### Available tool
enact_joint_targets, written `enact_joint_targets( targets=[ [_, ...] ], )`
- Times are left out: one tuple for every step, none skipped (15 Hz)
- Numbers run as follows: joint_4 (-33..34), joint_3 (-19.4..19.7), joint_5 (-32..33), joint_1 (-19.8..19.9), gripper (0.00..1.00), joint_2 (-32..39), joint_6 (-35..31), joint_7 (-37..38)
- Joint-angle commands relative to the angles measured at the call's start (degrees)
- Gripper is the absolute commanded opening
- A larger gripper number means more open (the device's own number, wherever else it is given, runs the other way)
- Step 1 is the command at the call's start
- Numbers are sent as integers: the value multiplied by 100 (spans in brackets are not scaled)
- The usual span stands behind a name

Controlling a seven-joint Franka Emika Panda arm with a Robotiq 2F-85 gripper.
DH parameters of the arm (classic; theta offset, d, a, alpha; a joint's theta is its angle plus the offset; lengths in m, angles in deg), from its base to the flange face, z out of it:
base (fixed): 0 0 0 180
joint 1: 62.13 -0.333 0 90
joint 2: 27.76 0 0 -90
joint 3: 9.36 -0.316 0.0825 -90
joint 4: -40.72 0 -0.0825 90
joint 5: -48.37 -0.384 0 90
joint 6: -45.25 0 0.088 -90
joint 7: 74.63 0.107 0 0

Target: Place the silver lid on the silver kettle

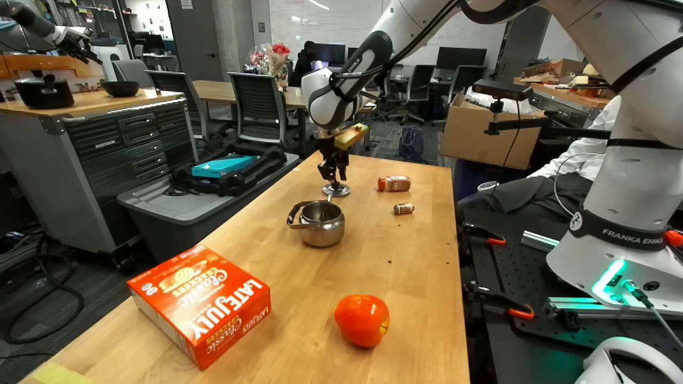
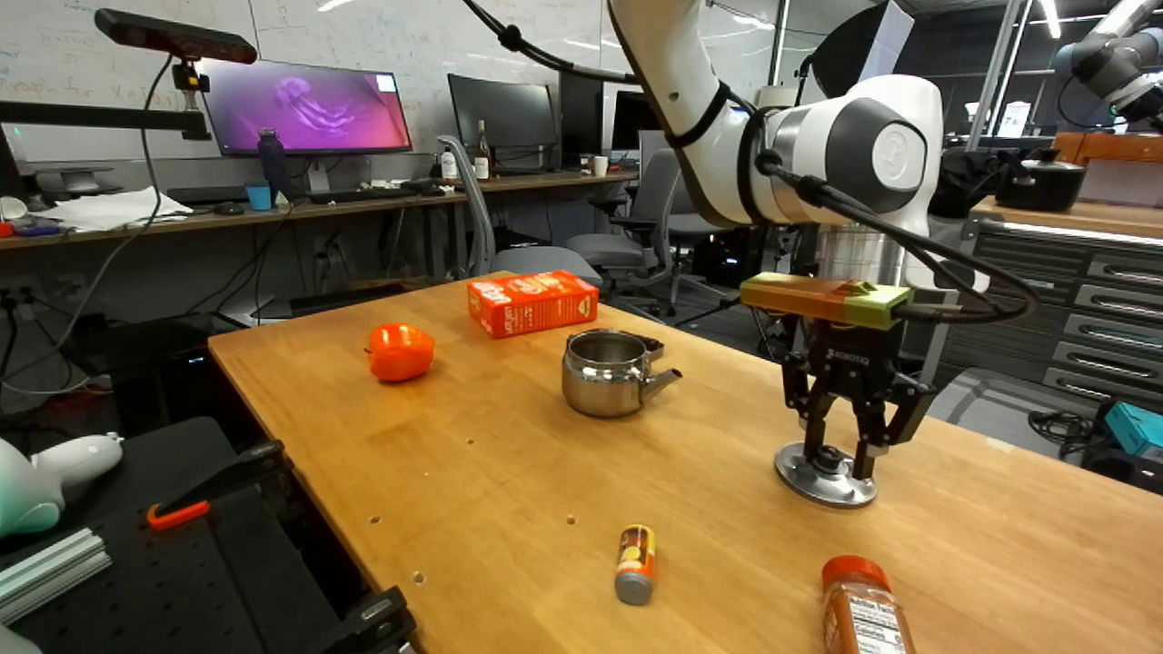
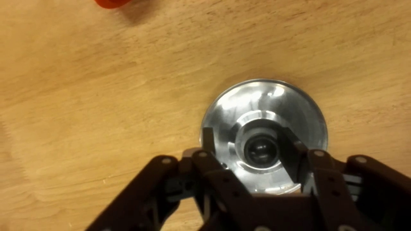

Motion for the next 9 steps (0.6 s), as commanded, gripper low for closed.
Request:
enact_joint_targets(
  targets=[
    [327, 162, 115, -131, 22, 205, 169, 152],
    [337, 163, 114, -129, 15, 212, 172, 150],
    [342, 168, 118, -130, 8, 218, 171, 153],
    [345, 172, 118, -130, 4, 214, 178, 155],
    [343, 170, 111, -125, 7, 213, 181, 150],
    [294, 167, 105, -132, 7, 181, 158, 162],
    [289, 168, 104, -132, 7, 177, 156, 164],
    [268, 167, 106, -136, 7, 158, 156, 162],
    [244, 171, 116, -148, 7, 132, 149, 168]
  ],
)
